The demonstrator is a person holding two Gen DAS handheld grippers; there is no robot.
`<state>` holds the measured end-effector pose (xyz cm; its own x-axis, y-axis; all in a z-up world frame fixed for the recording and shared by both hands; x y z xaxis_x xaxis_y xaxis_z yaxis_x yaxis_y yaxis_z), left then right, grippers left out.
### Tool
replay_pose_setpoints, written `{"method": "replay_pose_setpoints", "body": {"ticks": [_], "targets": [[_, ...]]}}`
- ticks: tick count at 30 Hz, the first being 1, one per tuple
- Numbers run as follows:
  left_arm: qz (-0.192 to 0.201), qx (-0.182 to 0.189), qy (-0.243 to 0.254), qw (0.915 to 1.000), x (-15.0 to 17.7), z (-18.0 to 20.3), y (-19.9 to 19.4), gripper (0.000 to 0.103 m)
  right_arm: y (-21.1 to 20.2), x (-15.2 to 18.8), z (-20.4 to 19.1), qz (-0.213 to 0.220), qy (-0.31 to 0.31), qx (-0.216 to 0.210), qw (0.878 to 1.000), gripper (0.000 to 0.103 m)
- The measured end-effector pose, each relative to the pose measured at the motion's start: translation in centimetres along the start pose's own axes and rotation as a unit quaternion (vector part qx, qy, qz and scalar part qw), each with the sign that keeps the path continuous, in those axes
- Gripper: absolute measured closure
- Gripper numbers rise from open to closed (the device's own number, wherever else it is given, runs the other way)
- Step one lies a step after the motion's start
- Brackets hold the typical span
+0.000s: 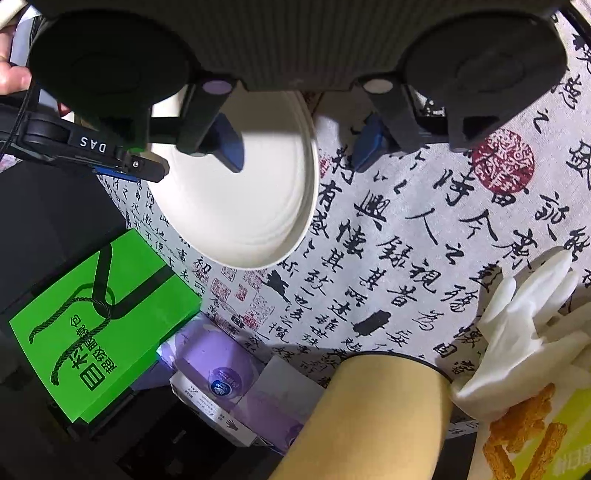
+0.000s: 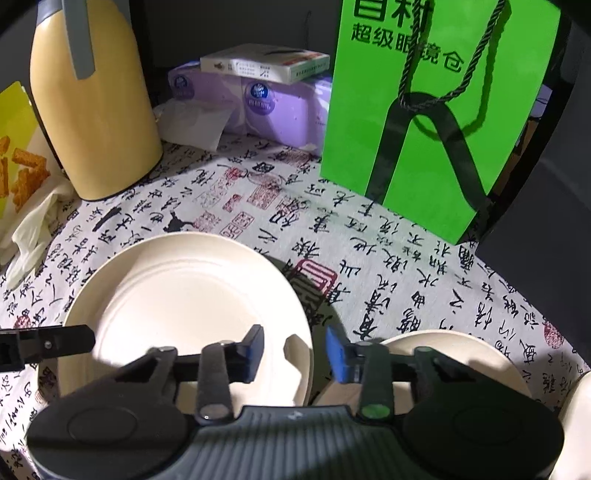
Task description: Organize plates and bowls
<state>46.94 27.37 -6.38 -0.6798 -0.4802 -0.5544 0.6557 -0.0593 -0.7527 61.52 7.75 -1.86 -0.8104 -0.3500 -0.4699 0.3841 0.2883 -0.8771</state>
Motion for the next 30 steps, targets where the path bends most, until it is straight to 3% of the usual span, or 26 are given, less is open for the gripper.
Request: {"method": "replay_pose_setpoints", "body": {"ticks": [7,10,30], "targets": [[-0.012,-0.001,0.012,0.9999,0.2,0.4,0.3,0.072,1.0,0.4,0.4,-0.012,0.004,0.005,1.000,0.076],[-0.015,-0.012,0.013,0.9997,0.3,0.3,0.5,0.084,1.4,0.6,0.5,-0.021,0.003,0.004,1.000,0.082],[-0.006,-0.033,0.022,0.9992,0.3,0.2,0.4,0.087,0.6,0.9,0.6,0.000,0.011,-0.013,1.000,0.090]]}}
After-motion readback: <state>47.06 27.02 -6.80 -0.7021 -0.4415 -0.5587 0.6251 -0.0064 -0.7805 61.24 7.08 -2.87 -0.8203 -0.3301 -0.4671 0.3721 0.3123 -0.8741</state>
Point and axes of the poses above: each gripper's, at about its wrist camera, not at the fingertips, and y roughly the way its jaws point, z to its right, x to its underside, the point moved 1 cm from there along y, roughly the way its jaws point, and after that the axes turned 14 degrees about y, right-handed, at the moved point
